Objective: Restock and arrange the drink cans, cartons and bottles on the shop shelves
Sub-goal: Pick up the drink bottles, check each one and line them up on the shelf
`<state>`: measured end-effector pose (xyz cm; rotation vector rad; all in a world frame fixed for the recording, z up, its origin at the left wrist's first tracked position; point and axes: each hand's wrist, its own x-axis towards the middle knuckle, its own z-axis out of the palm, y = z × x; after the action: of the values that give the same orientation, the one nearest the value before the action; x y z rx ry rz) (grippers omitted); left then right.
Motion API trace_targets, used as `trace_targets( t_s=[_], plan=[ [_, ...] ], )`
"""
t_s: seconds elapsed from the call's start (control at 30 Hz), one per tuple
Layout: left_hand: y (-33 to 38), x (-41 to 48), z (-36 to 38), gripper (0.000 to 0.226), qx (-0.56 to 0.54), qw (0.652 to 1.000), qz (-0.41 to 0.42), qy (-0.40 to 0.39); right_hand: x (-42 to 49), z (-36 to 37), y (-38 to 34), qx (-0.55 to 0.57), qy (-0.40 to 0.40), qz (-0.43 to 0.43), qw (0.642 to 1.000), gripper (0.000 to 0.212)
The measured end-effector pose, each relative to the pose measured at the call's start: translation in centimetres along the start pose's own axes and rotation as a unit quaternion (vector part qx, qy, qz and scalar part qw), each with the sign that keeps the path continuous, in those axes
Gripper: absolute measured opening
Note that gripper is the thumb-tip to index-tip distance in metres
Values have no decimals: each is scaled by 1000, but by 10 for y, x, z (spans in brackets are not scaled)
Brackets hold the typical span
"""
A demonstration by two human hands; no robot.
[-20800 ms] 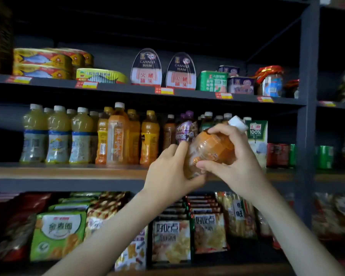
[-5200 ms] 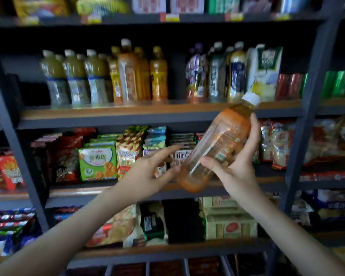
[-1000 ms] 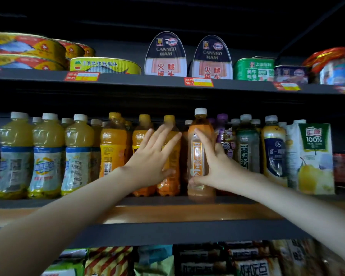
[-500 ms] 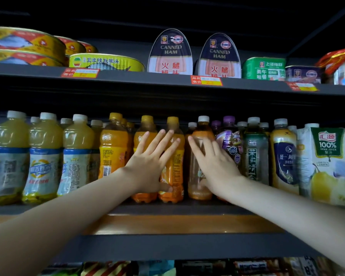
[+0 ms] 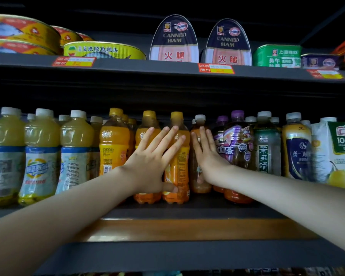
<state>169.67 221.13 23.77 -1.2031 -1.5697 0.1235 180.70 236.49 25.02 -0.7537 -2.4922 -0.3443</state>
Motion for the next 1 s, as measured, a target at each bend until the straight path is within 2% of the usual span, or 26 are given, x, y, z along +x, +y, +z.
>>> trace_targets(
  t_s=[0.1, 0.17, 0.23, 0.33, 0.43, 0.6, 0.67, 0.8, 0.9, 1.0],
  plan=[
    [0, 0, 1, 126, 0, 1000, 4, 11, 0, 0, 0, 0, -2, 1, 1000, 131],
    [1, -1, -4, 125, 0, 1000, -5, 4, -5, -5, 4, 32, -1, -12, 999, 122],
    [-1, -3, -7, 123, -8, 1000, -4, -8, -13, -15, 6, 111, 15, -21, 993, 110],
    [-5, -7, -14, 119, 9, 998, -57, -31, -26, -28, -1, 248, 108, -59, 961, 93],
    [-10, -14, -30, 102, -5, 990, -120, -73, -34, -33, -17, 327, 139, -95, 930, 100],
    [-17, -22, -48, 66, -63, 990, -113, -61, -28, -26, -49, 327, 104, -35, 939, 119],
    [-18, -28, -48, 64, -80, 988, -105, -77, -27, -26, -55, 306, 95, -13, 947, 120],
    [-22, -43, -52, 65, -138, 979, -104, -107, -35, -33, -57, 325, 98, 35, 940, 124],
    [-22, -54, -56, 60, -182, 972, -115, -88, -54, -42, -53, 335, 112, 40, 935, 124],
    [-13, -63, -63, 57, -235, 961, -135, -51, -81, -50, -44, 350, 146, 16, 925, 112]
  ],
)
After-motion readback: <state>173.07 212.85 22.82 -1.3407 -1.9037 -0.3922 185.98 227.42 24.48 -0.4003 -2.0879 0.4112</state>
